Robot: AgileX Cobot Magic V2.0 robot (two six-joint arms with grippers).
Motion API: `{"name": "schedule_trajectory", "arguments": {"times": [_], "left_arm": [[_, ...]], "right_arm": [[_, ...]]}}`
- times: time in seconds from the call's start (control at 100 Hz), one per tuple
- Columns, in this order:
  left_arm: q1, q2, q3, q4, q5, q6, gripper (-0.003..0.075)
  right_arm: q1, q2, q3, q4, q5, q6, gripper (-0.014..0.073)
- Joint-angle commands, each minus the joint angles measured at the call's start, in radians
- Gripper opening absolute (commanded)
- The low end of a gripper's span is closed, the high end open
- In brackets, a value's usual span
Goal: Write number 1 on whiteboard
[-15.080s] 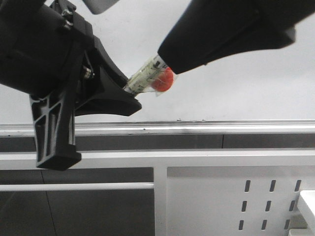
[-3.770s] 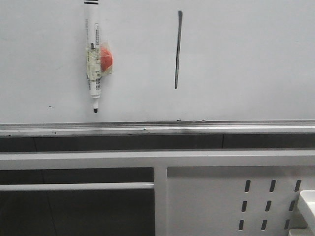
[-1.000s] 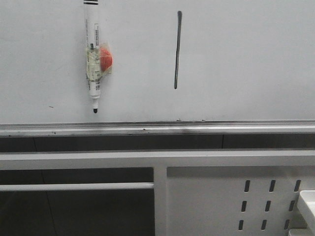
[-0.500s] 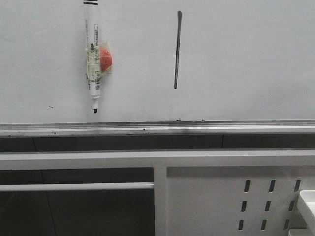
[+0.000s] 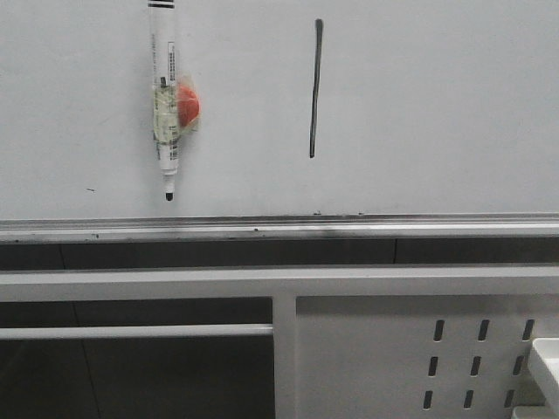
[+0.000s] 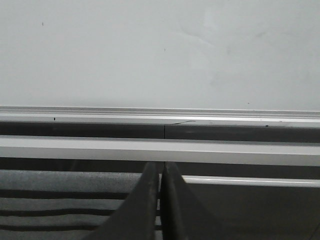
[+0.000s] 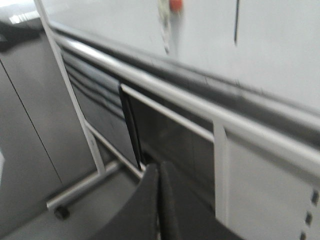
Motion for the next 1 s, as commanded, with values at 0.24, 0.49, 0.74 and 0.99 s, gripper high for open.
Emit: {"name": "schedule_trajectory", "arguments": {"times": [0.24,0.49,0.74,0.99], "left_arm": [[-0.006,-0.021,0.035,-0.008,-0.054,-0.010,-0.0020],[-0.006,-0.021,0.035,-0.008,-0.054,-0.010,-0.0020],[-0.006,-0.021,0.035,-0.008,-0.054,-0.010,-0.0020],[-0.006,-0.021,0.035,-0.008,-0.054,-0.010,-0.0020]], "right_arm": [[-0.298,-0.019,0.012,0.064,-0.125,-0.118,-0.0069],[-0.676,-0.131,0.012,0.064,-0.033,-0.118,-0.0069],[-0.899,-0.148,0.012,0.070,0.138,-0.118,-0.0069],[-0.907,-0.148,0.012,0.057,0.214,-0.118,-0.0069]]}}
